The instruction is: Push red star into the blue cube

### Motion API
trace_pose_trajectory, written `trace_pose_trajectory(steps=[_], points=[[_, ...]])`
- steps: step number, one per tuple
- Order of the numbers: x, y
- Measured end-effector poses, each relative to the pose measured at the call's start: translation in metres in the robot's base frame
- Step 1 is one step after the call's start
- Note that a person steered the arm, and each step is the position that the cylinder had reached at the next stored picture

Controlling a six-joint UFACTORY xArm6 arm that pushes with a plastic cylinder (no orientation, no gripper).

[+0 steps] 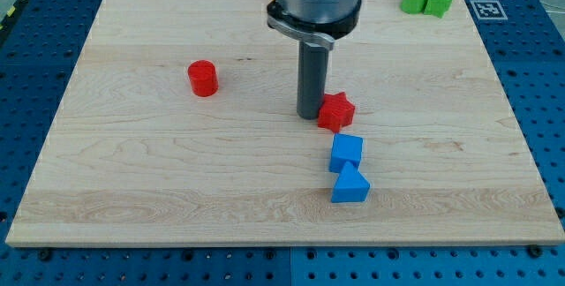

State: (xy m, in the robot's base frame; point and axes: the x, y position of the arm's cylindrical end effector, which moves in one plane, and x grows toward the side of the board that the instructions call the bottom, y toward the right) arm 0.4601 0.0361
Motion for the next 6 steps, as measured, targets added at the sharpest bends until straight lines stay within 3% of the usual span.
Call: trace_pose_trajectory(steps=[3,6], points=[[-0.033,0.027],[-0.027,0.047]])
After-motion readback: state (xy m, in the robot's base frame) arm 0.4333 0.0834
